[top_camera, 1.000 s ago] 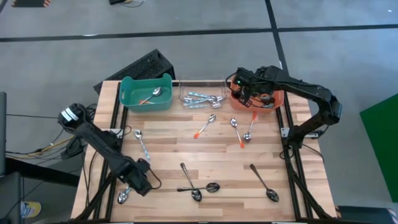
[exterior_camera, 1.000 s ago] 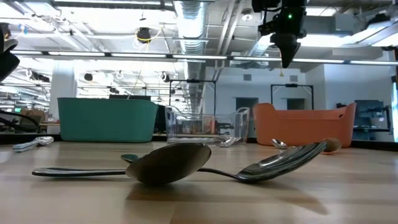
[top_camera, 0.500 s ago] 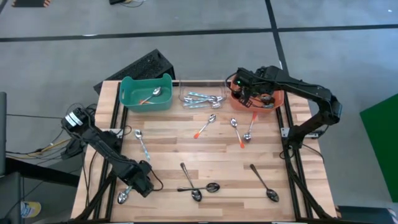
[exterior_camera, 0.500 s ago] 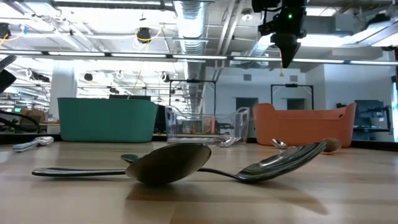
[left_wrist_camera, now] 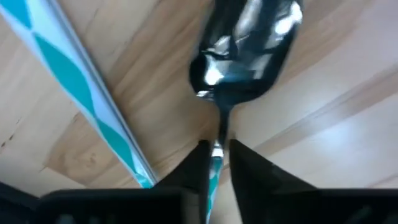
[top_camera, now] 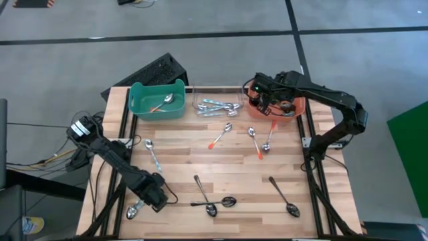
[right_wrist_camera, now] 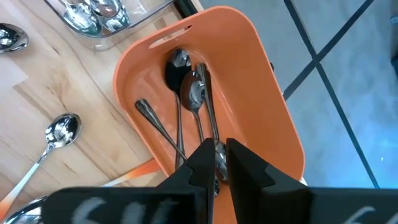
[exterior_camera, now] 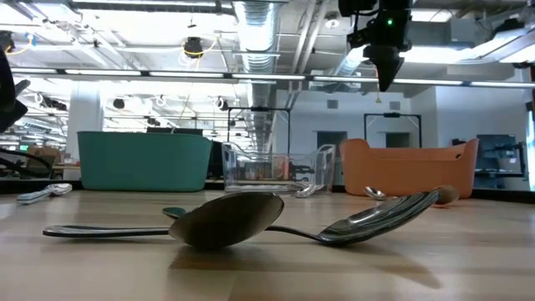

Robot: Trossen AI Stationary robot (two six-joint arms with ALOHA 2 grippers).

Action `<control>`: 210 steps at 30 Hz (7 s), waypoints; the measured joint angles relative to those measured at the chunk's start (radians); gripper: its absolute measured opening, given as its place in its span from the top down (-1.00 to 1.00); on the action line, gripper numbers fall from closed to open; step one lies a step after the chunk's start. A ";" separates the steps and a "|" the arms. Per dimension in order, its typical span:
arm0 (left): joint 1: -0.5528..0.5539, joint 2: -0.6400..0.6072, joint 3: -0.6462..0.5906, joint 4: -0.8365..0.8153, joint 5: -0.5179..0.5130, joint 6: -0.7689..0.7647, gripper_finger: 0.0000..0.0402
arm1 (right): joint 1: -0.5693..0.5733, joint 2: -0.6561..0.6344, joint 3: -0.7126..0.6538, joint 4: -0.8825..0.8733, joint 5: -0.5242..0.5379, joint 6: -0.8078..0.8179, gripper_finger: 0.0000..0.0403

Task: Sort silverware by color (type)
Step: Put the blue spoon into the transparent bin, then put the orange spoon into the green bin

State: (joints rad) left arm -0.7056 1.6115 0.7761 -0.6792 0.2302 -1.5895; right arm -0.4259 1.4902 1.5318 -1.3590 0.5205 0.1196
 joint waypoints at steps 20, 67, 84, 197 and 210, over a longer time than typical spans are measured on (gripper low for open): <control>0.065 0.009 0.224 -0.161 -0.206 0.195 1.00 | 0.004 0.000 0.000 0.000 -0.167 0.004 0.69; 1.235 0.119 0.712 0.219 -0.306 1.560 1.00 | 0.242 -0.017 0.000 0.250 -0.513 0.180 0.69; 1.341 0.281 0.722 0.232 -0.242 1.693 0.78 | 0.180 -0.017 0.000 0.255 -0.484 0.369 0.69; 1.349 0.279 0.983 -0.153 -0.087 1.966 0.44 | 0.306 0.331 -0.049 0.139 -0.571 0.742 0.62; 1.349 0.279 0.982 -0.211 -0.087 1.990 0.44 | 0.306 0.328 -0.049 0.065 -0.559 1.011 0.12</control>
State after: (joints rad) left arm 0.6434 1.8908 1.7584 -0.8904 0.1429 0.4008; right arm -0.1200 1.8179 1.4826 -1.2935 -0.0382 1.1310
